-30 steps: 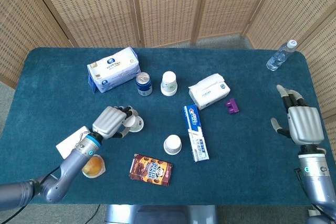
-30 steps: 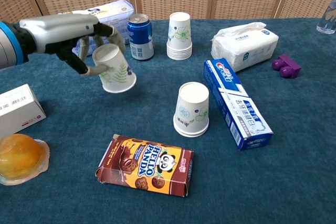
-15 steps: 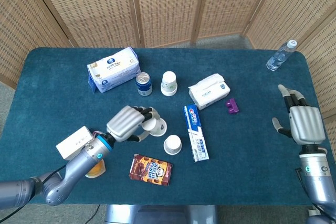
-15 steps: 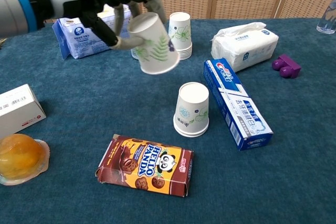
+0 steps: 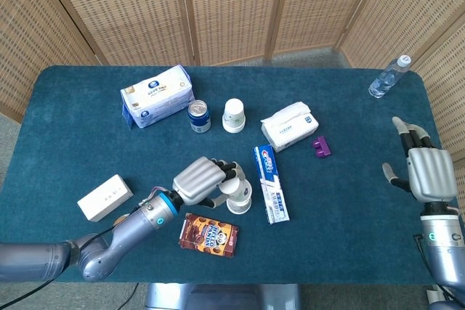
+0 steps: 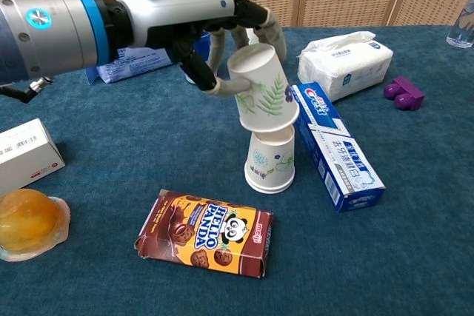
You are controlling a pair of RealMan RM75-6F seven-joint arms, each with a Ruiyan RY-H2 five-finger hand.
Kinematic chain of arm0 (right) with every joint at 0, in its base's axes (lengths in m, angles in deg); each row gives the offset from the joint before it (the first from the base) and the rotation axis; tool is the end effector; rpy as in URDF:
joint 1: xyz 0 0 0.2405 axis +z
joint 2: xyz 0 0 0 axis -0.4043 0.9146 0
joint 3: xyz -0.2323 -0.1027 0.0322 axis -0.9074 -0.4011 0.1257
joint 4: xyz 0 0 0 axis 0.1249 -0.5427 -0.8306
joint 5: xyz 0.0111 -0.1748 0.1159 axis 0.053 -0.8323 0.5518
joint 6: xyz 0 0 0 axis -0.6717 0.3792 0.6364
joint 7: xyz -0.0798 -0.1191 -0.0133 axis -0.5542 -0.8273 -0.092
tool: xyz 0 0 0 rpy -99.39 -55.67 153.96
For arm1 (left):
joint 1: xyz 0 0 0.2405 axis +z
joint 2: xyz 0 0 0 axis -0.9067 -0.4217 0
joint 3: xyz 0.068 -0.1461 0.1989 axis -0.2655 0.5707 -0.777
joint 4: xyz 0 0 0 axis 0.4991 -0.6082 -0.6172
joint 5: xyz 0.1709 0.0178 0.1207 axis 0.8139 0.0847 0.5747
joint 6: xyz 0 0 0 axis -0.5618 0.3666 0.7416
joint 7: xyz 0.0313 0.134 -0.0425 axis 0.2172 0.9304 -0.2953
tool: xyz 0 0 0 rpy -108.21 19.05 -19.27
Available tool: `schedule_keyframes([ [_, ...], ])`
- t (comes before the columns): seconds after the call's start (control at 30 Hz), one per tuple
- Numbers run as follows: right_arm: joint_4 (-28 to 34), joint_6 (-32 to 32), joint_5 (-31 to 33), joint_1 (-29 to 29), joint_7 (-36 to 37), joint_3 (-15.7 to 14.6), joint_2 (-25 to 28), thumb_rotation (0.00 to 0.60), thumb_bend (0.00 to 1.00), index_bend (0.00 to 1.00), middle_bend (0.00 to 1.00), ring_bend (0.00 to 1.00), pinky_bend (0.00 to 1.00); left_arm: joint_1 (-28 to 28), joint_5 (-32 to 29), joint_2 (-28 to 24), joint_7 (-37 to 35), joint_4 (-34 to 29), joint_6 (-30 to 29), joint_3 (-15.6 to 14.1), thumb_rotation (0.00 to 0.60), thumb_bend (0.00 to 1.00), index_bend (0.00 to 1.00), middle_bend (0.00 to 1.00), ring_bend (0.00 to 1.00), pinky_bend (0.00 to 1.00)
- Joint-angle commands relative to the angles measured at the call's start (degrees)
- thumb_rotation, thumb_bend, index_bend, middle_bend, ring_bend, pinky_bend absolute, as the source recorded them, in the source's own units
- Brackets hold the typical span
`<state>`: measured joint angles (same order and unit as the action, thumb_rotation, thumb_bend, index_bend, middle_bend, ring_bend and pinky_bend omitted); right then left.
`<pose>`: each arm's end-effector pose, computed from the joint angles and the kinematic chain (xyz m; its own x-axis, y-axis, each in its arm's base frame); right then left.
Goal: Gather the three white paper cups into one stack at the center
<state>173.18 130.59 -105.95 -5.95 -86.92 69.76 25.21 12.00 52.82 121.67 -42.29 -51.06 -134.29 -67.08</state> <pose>-0.2446 -0.2726 0.1952 0.4537 0.1004 0.8855 -0.8895 -0.0083 0.4568 -0.0268 0.3037 -0.0067 0.4143 0.3296 0.8484 0.7224 -0.6861 -0.0862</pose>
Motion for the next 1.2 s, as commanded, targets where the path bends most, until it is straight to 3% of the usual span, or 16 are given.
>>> schedule_keyframes([
  [0.03, 0.0, 0.1, 0.0, -0.1, 0.1, 0.0, 0.1, 0.6, 0.37, 0.0, 0.19, 0.16, 0.53, -0.5, -0.4, 0.6, 0.0, 0.3, 0.2, -0.1, 0.6, 0.47, 0.31, 0.29, 0.39, 0.52],
  [0.73, -0.7, 0.0, -0.3, -0.5, 1.0, -0.2, -0.1, 0.6, 0.37, 0.0, 0.19, 0.16, 0.53, -2.4, -3.8, 0.9, 1.9, 0.6, 1.9, -2.1, 0.6, 0.47, 0.28, 0.26, 0.36, 0.49],
  [0.83, -0.7, 0.1, -0.3, -0.6, 1.0, -0.2, 0.0, 0.6, 0.37, 0.0, 0.19, 0.16, 0.53, -3.5, -6.2, 0.7, 4.5, 1.0, 3.3, -3.1, 0.6, 0.47, 0.14, 0.15, 0.21, 0.39],
  [0.9, -0.7, 0.1, -0.3, -0.7, 1.0, -0.2, 0.1, 0.6, 0.37, 0.0, 0.19, 0.16, 0.53, -4.1, -7.5, 0.6, 6.9, 0.9, 3.2, -3.6, 0.6, 0.46, 0.02, 0.02, 0.04, 0.21],
  [0.93, -0.7, 0.2, -0.3, -0.7, 1.1, -0.2, 0.1, 0.6, 0.37, 0.0, 0.19, 0.16, 0.53, -4.2, -8.0, 0.6, 8.3, 0.7, 2.5, -3.9, 0.6, 0.46, 0.0, 0.0, 0.0, 0.13],
  [1.03, -0.6, 0.2, -0.4, -0.7, 1.1, -0.1, 0.3, 0.6, 0.37, 0.0, 0.19, 0.16, 0.53, -4.0, -9.2, 0.3, 10.0, -0.4, 0.8, -4.2, 0.6, 0.47, 0.0, 0.0, 0.0, 0.01],
  [1.2, -0.5, 0.4, -1.0, -0.6, 1.2, 0.1, 0.5, 0.6, 0.37, 0.0, 0.19, 0.16, 0.53, -2.5, -9.2, -1.8, 11.0, -2.6, -2.1, -5.3, 0.6, 0.47, 0.0, 0.0, 0.0, 0.0],
])
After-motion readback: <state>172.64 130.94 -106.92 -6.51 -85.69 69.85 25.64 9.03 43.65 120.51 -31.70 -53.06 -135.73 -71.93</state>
